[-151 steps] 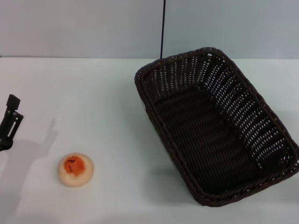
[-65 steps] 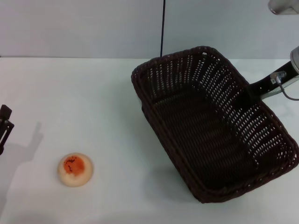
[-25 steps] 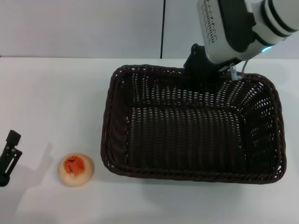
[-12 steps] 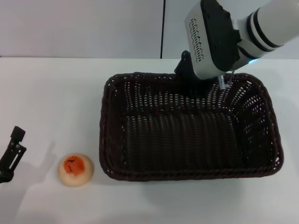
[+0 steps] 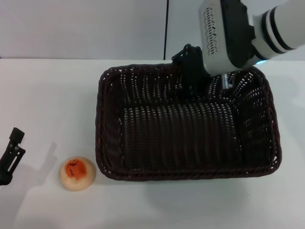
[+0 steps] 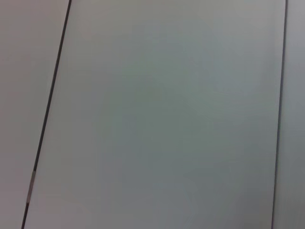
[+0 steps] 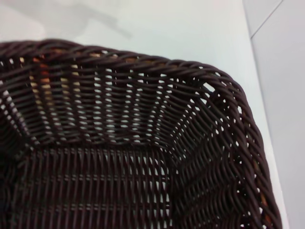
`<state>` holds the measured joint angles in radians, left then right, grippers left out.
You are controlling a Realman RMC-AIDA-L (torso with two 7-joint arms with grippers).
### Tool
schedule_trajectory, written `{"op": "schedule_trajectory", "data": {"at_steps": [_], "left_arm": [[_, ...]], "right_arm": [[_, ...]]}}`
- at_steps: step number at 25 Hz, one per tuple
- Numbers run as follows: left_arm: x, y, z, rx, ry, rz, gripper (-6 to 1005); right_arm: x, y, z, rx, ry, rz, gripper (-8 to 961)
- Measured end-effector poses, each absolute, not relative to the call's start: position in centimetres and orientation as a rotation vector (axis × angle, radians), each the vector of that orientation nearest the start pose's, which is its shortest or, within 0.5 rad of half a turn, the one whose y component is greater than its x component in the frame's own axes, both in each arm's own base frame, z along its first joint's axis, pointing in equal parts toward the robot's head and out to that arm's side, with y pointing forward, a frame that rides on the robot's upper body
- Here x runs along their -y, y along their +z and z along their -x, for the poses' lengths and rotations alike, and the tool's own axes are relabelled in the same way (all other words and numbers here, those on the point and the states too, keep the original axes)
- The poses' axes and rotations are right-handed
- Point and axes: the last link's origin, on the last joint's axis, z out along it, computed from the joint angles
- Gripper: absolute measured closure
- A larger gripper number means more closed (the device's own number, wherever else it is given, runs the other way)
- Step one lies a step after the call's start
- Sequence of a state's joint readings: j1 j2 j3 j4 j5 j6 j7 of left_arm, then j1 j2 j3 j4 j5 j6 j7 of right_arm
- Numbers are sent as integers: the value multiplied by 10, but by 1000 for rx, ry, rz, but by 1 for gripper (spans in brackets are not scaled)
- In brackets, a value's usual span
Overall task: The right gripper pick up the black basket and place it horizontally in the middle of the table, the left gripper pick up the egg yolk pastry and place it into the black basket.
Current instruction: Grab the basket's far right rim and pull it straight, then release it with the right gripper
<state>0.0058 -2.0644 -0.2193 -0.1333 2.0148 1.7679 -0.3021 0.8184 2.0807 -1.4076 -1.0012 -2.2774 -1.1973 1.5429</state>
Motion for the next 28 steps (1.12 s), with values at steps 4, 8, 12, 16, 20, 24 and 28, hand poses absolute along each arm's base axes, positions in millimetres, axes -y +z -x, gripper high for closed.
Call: {"op": "schedule_trajectory", "data": {"at_steps": [4, 8, 12, 16, 20, 24, 28], "left_arm": [[-141, -10, 352, 537, -959, 1624, 175], [-141, -10, 353, 537, -955, 1626, 175], [-140, -10, 354, 540, -954, 1637, 175], [-139, -10, 354, 546, -957, 1643, 175], [-136, -11, 354, 551, -956, 1647, 175], [-136, -12, 353, 552, -958, 1651, 175], [-139, -12, 352, 547, -965, 1653, 175]], "right_arm": [[-399, -48, -122, 446, -196, 2835, 423], [-397, -48, -125, 424, -171, 2836, 286], [-396, -49, -128, 408, -154, 2837, 180], [-399, -50, -132, 396, -163, 2811, 181], [-401, -52, -136, 426, -182, 2731, 182], [-400, -56, -140, 459, -209, 2687, 182], [-400, -62, -142, 471, -225, 2680, 183]]}}
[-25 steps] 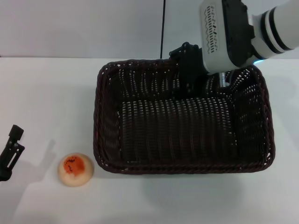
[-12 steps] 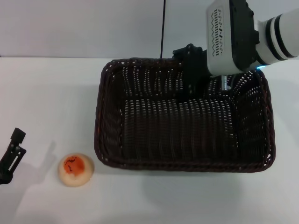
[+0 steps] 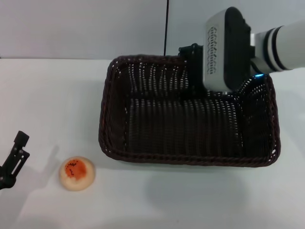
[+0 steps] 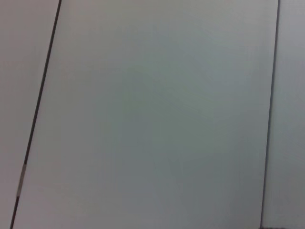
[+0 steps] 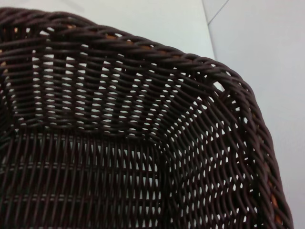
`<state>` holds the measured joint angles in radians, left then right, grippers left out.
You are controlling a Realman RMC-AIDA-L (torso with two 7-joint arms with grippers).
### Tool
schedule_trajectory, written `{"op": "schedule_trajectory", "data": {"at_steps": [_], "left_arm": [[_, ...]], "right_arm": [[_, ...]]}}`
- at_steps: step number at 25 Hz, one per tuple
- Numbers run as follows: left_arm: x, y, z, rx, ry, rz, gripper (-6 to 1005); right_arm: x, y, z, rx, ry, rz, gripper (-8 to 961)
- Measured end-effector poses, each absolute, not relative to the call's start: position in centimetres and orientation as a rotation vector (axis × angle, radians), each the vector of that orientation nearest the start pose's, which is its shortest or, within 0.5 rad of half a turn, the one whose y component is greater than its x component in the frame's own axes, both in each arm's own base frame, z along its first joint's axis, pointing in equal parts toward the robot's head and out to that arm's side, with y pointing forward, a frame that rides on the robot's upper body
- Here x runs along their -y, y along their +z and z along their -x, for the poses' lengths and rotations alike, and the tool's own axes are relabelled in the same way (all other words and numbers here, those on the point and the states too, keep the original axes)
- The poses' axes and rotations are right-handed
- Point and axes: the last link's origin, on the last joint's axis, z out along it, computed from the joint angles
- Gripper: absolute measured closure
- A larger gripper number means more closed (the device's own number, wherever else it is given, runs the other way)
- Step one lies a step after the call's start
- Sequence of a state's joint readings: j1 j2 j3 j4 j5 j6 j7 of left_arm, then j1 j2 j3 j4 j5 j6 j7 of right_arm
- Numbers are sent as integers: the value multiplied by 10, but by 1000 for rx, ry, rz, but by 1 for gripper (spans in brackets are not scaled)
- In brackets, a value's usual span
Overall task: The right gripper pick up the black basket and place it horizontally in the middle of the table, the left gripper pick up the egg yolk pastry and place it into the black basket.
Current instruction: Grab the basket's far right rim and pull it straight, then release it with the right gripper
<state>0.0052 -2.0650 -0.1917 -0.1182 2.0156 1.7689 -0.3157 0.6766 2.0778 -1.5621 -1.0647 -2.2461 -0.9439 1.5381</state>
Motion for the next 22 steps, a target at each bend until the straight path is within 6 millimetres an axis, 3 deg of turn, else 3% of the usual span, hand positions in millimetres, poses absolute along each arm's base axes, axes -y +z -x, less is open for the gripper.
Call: {"op": "schedule_trajectory", "data": {"at_steps": [6, 22], "left_arm": [[-140, -13, 351, 547, -970, 1653, 176], [-143, -12, 349, 549, -991, 1654, 176]], "right_arm": [[-403, -76, -143, 519, -262, 2623, 185], [-397, -67, -117, 545, -342, 2594, 185]]}}
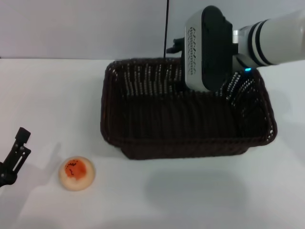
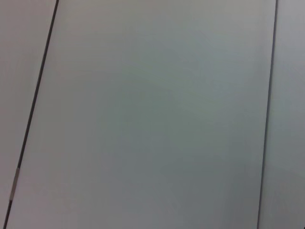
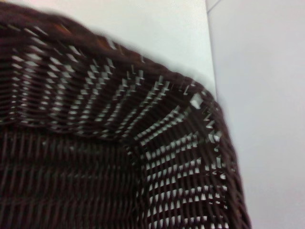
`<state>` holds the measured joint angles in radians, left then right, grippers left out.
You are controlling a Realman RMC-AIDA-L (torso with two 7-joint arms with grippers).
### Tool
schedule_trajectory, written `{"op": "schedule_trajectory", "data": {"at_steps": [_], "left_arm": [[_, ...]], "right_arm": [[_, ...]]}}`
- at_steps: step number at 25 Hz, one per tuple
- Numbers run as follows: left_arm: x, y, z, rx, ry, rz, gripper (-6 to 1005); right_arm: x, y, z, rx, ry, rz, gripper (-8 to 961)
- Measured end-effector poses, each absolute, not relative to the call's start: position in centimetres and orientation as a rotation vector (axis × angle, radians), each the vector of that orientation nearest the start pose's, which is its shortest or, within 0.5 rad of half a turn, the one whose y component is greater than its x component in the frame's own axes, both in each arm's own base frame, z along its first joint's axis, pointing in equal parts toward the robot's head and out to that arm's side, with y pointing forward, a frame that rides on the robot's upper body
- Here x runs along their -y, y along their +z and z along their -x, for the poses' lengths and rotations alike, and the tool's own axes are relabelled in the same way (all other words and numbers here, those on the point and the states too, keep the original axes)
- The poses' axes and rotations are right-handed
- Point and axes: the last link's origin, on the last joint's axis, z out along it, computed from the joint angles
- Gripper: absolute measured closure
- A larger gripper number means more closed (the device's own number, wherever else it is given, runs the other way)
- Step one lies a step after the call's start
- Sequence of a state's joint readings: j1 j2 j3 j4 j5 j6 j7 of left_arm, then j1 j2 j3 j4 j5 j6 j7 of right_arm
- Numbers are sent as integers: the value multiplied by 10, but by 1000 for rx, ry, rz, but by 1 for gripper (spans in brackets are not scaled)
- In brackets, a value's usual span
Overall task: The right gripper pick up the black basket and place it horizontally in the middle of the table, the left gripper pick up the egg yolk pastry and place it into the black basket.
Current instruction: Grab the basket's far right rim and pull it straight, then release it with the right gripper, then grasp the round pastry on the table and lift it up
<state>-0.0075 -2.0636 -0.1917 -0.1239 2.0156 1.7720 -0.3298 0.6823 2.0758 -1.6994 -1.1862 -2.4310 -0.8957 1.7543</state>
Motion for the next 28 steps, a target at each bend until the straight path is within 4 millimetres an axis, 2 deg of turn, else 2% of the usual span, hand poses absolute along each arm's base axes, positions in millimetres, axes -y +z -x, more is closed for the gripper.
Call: {"op": "schedule_trajectory", "data": {"at_steps": [4, 11, 17, 18, 19, 20, 23, 28], "left_arm": [[-144, -11, 350, 553, -997, 1654, 176], [-144, -11, 350, 552, -997, 1654, 176], [-144, -2, 359, 631, -1035, 1682, 177], [-145, 0, 361, 651, -1045, 1700, 177], [-148, 5, 365, 683, -1056, 1740, 177], [-148, 5, 365, 683, -1056, 1740, 177], [-151, 13, 369, 674, -1040, 1788, 177], [-152, 23, 375, 621, -966, 1857, 177]], "right_arm": [[-399, -60, -107, 556, -387, 2531, 185], [-396, -54, -102, 533, -370, 2520, 185], [-396, -33, -103, 383, -283, 2511, 185], [-396, -26, -104, 336, -240, 2511, 185], [-395, -11, -107, 228, -137, 2516, 185], [-395, -11, -107, 228, -137, 2516, 185], [-390, 17, -117, 58, 28, 2506, 185], [-363, 60, -145, -194, 326, 2488, 185]]}}
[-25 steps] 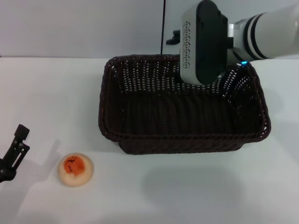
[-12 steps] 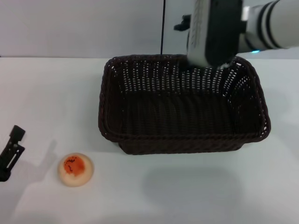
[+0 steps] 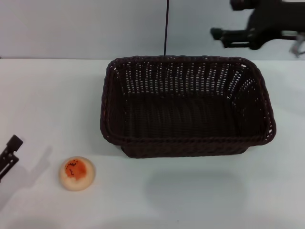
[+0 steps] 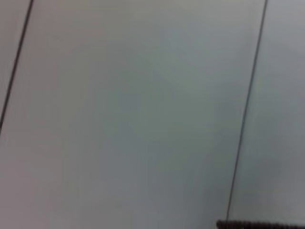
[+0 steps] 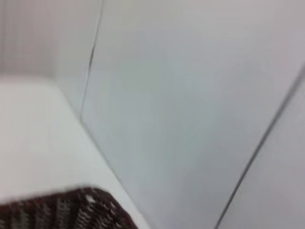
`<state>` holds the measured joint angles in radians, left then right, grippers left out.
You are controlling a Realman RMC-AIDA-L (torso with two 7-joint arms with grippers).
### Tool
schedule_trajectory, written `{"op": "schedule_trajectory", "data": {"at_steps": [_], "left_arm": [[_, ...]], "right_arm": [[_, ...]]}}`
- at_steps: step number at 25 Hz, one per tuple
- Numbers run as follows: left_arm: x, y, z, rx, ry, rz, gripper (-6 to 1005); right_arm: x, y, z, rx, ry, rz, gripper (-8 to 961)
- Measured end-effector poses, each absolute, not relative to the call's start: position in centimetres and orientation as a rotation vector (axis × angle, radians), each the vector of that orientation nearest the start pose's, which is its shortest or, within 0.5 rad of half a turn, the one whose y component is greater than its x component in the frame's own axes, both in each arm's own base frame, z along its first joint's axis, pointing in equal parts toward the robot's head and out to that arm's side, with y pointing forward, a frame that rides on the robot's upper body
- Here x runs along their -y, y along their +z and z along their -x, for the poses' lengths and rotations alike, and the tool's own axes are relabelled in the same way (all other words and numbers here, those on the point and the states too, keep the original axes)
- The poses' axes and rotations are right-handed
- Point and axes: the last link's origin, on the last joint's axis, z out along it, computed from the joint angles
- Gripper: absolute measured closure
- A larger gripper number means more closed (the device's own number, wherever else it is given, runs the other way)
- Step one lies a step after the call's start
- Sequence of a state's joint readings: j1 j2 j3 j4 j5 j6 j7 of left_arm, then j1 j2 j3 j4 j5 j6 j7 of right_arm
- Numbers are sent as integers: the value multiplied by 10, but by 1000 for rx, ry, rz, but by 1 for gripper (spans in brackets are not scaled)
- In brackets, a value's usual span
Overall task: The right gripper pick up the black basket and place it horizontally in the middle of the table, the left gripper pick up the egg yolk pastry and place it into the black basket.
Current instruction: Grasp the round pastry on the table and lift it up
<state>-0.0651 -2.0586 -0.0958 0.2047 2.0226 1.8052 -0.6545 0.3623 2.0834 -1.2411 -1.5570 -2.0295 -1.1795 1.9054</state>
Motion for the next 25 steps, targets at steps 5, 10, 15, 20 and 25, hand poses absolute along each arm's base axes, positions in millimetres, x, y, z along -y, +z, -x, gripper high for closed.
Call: {"op": "schedule_trajectory", "data": {"at_steps": [5, 10, 15, 20, 25], "left_arm": [[-155, 25, 378, 611, -906, 1992, 177], [-160, 24, 378, 645, -868, 2133, 177], [-161, 19, 378, 643, -829, 2192, 177], [-166, 3, 377, 663, -790, 2275, 178], [-174, -20, 372, 671, -754, 2352, 178]], "right_arm": [[-327, 83, -186, -332, 698, 2435, 185], [-292, 88, -234, -390, 995, 2266, 185], [-264, 88, -272, -381, 1178, 2050, 185], [-246, 89, -299, -412, 1270, 1920, 185], [-234, 87, -310, -397, 1303, 1849, 185]]}}
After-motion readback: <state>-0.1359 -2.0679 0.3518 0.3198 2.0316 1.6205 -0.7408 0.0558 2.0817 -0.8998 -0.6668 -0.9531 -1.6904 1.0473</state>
